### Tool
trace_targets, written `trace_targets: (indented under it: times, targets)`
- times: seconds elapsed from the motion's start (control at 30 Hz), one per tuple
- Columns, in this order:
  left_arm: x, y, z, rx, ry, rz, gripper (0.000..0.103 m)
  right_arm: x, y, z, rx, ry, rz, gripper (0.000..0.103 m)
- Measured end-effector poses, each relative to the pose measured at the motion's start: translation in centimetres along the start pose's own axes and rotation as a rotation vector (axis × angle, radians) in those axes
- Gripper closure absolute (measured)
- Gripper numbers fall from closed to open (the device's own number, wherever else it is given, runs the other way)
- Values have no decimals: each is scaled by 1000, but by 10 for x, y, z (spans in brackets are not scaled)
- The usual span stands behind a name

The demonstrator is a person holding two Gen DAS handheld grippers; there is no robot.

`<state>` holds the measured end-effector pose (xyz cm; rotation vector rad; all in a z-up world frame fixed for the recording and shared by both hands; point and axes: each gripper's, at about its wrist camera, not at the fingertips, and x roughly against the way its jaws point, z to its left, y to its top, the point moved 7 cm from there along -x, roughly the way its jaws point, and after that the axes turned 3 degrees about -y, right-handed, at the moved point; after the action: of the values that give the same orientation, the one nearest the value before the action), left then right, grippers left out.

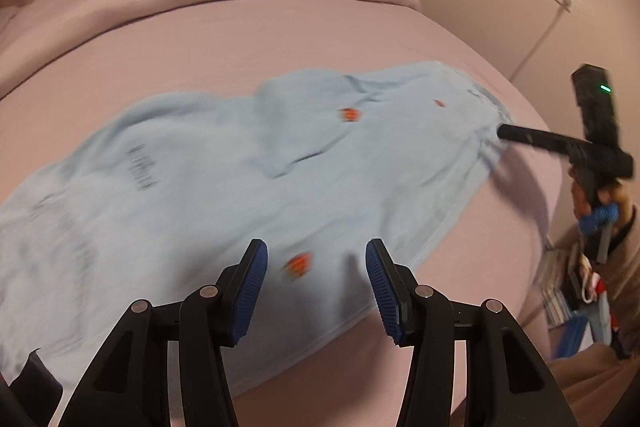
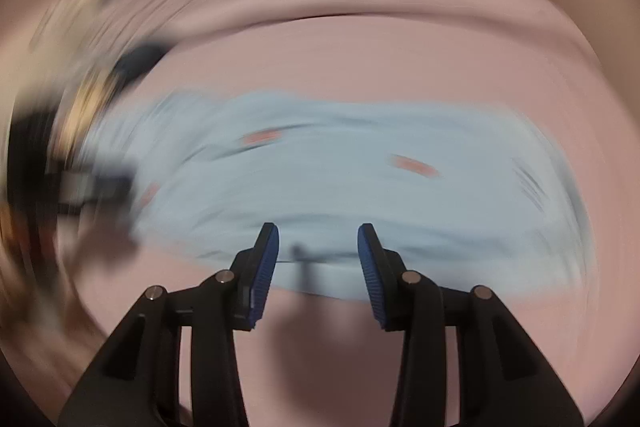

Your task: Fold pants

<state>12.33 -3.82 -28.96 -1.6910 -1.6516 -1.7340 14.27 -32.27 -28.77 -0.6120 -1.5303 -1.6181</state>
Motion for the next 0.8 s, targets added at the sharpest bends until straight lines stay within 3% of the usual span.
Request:
trace_targets:
  times: [0.1, 0.17, 0.3, 0.5, 0.57, 0.6, 0.67, 0.7, 0.8]
  targets:
    - [-21, 19, -30, -82, -13, 24, 52, 9, -7, -88, -323, -95, -6, 60]
    - [-32, 28, -53, -143, -29, 28, 52, 10, -10, -122, -463, -93, -20, 60]
    - [-57, 42, -98, -281, -54, 53, 52, -1, -6, -147, -591, -41, -35, 60]
    - [-87, 43, -118, -410, 21, 105, 52, -15, 6, -156, -663, -42, -17, 60]
    - [-90, 40, -121, -437, 36, 110, 60, -14, 7, -157, -686, -32, -29, 66]
    - [-88, 38, -122, -448, 31, 106, 71, -12, 7, -159, -700, -24, -38, 81]
    - [-82, 35, -124, -482, 40, 99, 82, -8, 2, -163, -728, -6, -47, 93]
    - [-81, 33, -125, -487, 36, 101, 95, -7, 2, -164, -739, 10, -55, 96]
    - [-76, 33, -126, -481, 42, 84, 99, 4, 8, -156, -720, 32, -88, 98]
